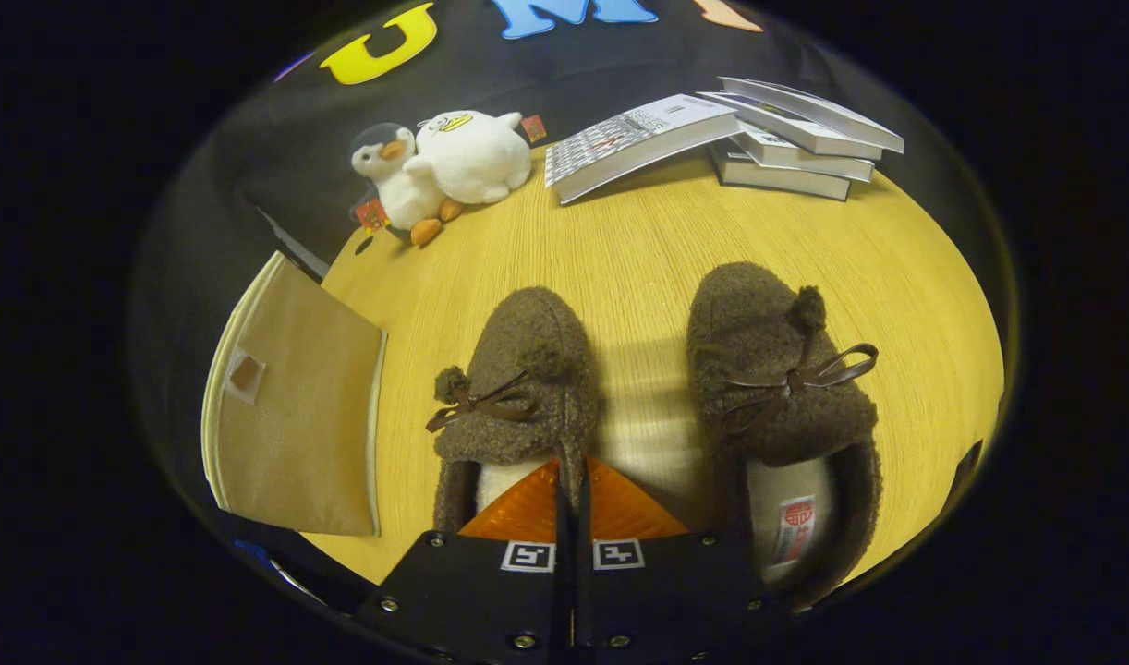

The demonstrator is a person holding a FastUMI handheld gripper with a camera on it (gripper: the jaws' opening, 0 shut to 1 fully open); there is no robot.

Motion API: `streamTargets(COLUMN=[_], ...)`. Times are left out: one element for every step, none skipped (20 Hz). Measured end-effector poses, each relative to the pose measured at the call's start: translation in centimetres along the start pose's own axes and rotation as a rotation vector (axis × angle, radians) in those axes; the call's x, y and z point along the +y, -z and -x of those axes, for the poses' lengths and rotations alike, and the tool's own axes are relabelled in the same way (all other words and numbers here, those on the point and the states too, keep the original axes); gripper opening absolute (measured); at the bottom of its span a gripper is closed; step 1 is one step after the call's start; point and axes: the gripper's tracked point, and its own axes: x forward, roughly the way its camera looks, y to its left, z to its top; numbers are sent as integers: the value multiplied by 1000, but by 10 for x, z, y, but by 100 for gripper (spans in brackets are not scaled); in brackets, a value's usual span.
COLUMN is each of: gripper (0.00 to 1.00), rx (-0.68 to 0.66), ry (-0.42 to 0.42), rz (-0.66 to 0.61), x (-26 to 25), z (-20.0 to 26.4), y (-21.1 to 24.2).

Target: Open the storage box then place both shoes into the box .Put the left shoe in first, then the right shoe, with the right side of both shoes facing outward in a uniform manner.

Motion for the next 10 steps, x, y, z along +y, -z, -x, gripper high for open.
streamTargets(gripper=[1,1,1,1,1,1,1,1,1,1], rx=[3,10,2,-8,-17,-23,-28,-34,-39,-41], ry=[-20,-47,-61,-75,-89,-106,-125,-149,-176,-206], rz=[-31,-47,-61,-75,-86,-97,-108,-119,-129,-135], x=[5,13,19,25,31,39,47,58,71,86], z=[3,7,11,15,19,24,30,37,45,53], y=[-1,-4,-7,-12,-16,-20,-25,-30,-36,-41])
